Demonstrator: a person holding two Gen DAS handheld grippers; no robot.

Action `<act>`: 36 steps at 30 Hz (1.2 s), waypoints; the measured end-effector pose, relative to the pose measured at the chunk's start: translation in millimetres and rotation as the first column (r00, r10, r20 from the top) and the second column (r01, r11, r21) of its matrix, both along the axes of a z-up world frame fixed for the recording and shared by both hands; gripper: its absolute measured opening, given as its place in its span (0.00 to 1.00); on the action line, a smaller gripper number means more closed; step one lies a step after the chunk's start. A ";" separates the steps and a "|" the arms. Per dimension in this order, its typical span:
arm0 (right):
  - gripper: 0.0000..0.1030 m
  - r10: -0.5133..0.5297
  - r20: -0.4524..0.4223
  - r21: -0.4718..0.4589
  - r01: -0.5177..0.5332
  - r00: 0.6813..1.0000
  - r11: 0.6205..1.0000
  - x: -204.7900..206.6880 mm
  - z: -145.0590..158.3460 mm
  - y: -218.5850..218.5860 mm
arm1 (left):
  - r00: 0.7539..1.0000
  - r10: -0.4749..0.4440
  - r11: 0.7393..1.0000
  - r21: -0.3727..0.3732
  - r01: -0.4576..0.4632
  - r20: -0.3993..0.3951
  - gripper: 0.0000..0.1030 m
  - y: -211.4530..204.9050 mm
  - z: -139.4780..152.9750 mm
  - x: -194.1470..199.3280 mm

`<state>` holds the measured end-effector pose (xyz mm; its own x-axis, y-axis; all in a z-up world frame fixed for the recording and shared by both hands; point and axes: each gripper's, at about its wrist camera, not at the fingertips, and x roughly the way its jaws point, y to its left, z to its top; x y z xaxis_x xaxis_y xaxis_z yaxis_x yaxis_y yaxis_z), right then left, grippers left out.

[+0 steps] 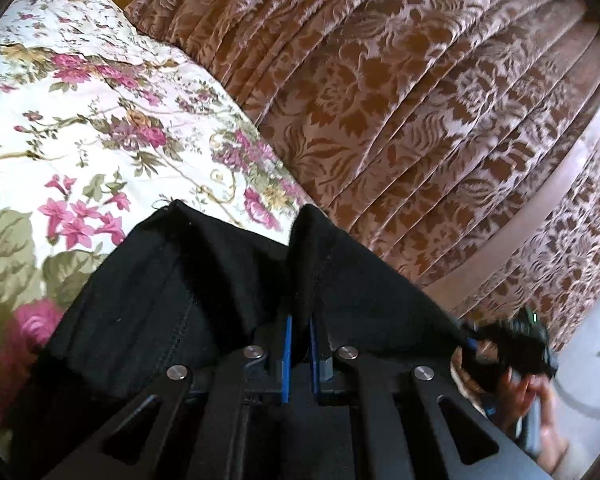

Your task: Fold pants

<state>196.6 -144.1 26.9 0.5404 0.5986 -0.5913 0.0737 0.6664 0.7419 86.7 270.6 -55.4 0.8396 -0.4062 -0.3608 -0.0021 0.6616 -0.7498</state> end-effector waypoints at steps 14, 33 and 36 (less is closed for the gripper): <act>0.08 0.132 0.214 -0.208 -0.087 0.968 0.974 -131.8 -32.9 23.6 | 0.997 0.082 0.993 -0.083 -0.081 0.012 0.50 11.0 8.4 -74.6; 0.12 0.132 0.179 -0.146 -0.107 0.975 0.984 -134.4 -69.2 14.5 | 0.973 0.012 0.980 -0.192 -0.057 -0.228 0.17 -40.1 5.8 -53.7; 0.19 0.134 0.163 -0.126 -0.115 0.977 0.985 -134.5 -66.4 11.1 | 0.965 0.023 0.988 -0.139 -0.061 -0.259 0.06 -47.2 1.0 -50.8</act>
<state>62.0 -133.0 -39.5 0.5644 0.6006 -0.5663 -0.1358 0.7442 0.6540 35.9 223.3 -54.3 0.7442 -0.4361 -0.5059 -0.2324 0.5411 -0.8082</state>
